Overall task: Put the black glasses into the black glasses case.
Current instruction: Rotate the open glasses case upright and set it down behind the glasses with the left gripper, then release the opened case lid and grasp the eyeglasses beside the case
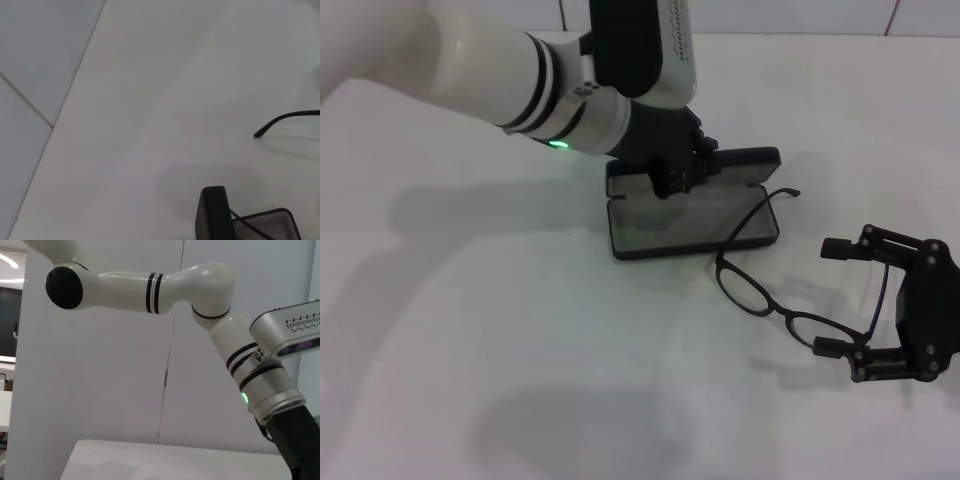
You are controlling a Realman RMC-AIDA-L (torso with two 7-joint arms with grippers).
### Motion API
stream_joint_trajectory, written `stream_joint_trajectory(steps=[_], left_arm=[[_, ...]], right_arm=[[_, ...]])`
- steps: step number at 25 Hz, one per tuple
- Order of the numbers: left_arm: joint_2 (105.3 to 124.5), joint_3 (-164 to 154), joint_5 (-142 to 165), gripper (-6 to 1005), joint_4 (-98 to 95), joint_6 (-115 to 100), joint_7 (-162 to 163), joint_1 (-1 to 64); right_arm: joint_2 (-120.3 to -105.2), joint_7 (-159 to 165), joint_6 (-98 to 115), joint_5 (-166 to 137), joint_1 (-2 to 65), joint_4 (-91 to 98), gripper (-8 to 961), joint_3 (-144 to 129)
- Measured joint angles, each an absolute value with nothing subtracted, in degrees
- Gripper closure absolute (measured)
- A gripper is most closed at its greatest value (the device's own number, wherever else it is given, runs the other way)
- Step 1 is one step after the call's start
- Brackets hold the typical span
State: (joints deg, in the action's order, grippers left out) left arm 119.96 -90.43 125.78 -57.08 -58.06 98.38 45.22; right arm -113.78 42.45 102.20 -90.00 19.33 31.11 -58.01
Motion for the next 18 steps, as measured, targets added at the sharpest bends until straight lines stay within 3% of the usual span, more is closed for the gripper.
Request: stream_joint_trajectory(steps=[10, 15, 18], left_arm=[[119.78, -90.82, 125.47, 761, -58.62, -60.63, 99.51, 45.20], [119.86, -90.03, 122.51, 682, -62.32, -62.86, 99.09, 42.37], [119.75, -89.51, 114.34, 565, -66.40, -63.49, 94.68, 37.17]], right_arm=[[-113.82, 42.58, 102.07, -89.91, 19.33, 31.11, 83, -58.01], [-113.90, 42.80, 102.15, -89.81, 19.45, 31.11, 82, -58.00], [-114.39, 43.79, 102.16, -88.42, 19.67, 31.34, 82, -57.32]])
